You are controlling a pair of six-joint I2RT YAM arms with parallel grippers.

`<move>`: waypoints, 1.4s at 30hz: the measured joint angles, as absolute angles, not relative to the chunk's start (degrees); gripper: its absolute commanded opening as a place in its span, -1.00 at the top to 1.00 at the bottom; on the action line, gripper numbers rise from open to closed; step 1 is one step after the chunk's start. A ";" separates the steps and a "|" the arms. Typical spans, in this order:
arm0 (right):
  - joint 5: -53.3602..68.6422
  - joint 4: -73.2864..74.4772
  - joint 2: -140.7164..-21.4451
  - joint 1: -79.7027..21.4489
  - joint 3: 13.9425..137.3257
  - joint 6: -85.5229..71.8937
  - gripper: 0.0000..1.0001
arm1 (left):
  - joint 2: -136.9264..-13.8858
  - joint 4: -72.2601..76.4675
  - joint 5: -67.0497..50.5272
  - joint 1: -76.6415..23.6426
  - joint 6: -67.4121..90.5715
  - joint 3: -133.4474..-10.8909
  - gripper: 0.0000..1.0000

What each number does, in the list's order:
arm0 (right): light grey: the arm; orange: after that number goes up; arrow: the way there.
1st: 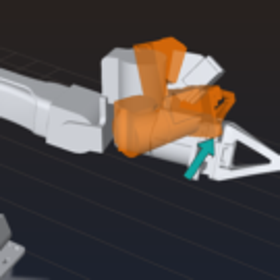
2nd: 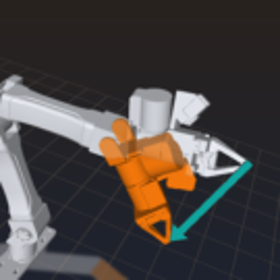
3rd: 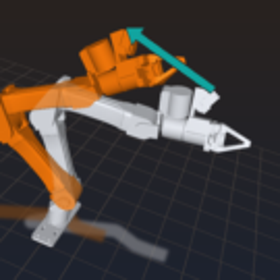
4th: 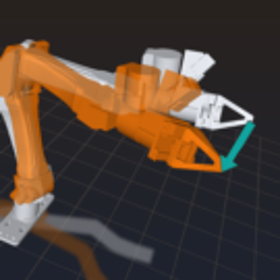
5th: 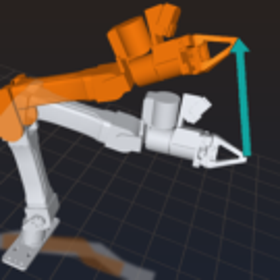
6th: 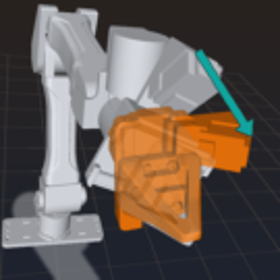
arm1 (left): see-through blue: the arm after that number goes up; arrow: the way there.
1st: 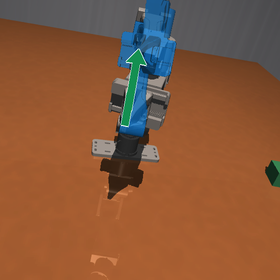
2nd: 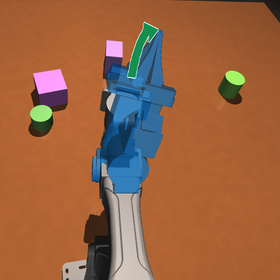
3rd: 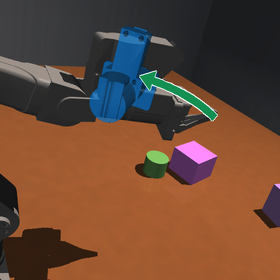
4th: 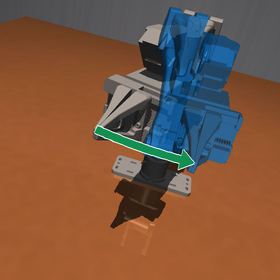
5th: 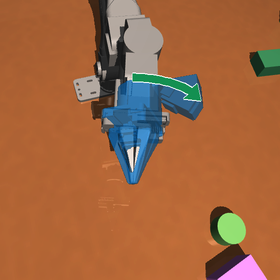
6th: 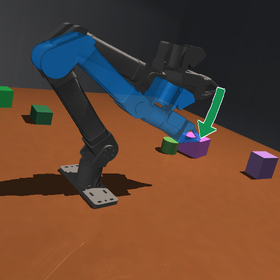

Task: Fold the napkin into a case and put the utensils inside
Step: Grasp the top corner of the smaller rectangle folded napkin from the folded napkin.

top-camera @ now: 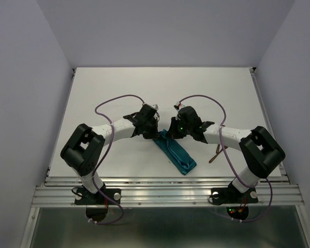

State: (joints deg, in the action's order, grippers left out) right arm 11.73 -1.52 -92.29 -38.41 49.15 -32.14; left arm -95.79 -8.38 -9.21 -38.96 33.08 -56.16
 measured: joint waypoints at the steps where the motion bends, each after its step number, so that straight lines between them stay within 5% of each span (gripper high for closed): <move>1: 11.97 -1.28 -92.29 -38.39 49.19 -32.12 0.99 | -95.79 -8.32 -9.39 -38.85 33.10 -56.14 1.00; 32: 12.16 4.51 -106.63 -40.58 61.65 -33.28 0.99 | -94.21 -2.79 -16.97 -35.03 35.18 -52.84 1.00; 42: 12.84 0.08 -103.79 -40.58 58.28 -33.85 0.40 | -94.21 -2.42 -17.19 -35.03 34.17 -51.99 1.00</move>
